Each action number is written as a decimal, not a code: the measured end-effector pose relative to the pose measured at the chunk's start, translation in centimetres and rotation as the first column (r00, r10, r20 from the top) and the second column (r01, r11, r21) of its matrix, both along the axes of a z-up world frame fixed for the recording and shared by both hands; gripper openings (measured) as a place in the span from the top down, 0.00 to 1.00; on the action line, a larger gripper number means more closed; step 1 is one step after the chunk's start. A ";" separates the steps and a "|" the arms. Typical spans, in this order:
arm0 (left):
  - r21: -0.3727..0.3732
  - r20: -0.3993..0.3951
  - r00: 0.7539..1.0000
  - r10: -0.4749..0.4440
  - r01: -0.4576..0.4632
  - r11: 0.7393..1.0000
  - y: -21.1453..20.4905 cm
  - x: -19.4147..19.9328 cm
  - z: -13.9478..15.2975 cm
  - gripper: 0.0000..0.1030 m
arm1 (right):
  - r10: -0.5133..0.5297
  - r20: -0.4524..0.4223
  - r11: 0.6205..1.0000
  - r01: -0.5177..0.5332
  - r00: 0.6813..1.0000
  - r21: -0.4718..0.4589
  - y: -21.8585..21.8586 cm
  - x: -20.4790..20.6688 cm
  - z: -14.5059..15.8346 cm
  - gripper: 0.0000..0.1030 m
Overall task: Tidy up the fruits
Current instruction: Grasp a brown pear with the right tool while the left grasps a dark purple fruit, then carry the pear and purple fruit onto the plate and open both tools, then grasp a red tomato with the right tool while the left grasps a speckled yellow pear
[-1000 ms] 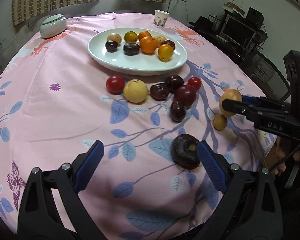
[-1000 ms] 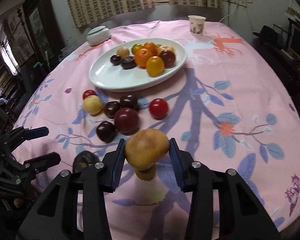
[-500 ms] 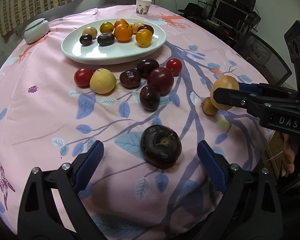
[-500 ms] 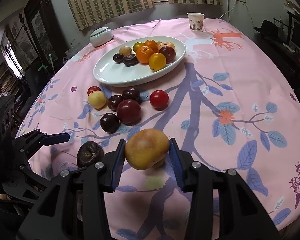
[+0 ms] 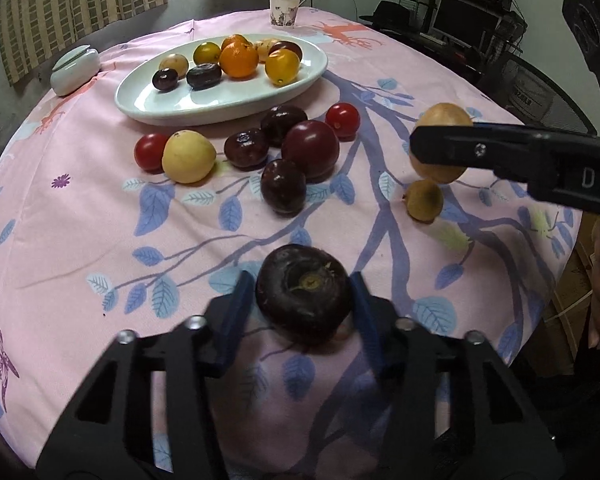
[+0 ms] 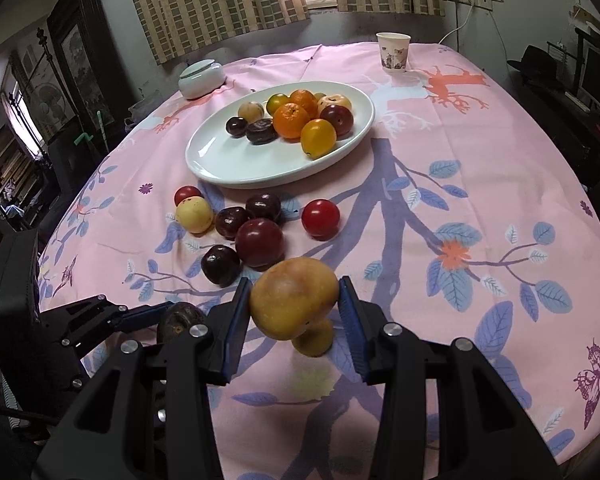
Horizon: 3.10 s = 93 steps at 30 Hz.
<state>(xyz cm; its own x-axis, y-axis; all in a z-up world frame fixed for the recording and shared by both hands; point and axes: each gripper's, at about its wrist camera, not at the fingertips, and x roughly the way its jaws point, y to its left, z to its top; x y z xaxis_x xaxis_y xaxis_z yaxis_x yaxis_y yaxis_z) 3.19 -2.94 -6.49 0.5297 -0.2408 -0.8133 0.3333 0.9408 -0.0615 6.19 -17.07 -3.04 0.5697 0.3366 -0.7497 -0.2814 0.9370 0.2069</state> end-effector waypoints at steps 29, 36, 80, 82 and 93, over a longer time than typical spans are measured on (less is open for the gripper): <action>-0.058 0.130 0.986 0.102 -0.095 0.994 4.2 4.6 6.6 0.55 | 0.102 0.019 0.995 -0.102 0.995 -0.006 3.5 2.0 1.6 0.57; -0.027 0.146 0.977 0.153 -0.150 0.988 5.7 12.2 8.5 0.55 | 0.172 0.093 0.985 -0.169 0.981 -0.037 5.8 8.0 4.1 0.57; -0.152 0.116 0.976 0.184 -0.166 0.974 7.0 5.5 6.2 0.13 | -0.007 -0.006 0.997 0.006 1.000 -0.082 0.8 3.3 1.3 0.37; -0.158 0.093 0.979 0.180 -0.164 0.974 7.0 4.7 5.4 0.13 | -0.019 -0.033 0.995 0.016 0.999 -0.097 0.6 3.1 0.2 0.37; -0.160 0.074 0.975 0.209 -0.196 0.967 8.1 3.0 4.9 0.11 | -0.022 -0.020 0.996 0.020 1.000 -0.089 1.2 6.6 -2.3 0.46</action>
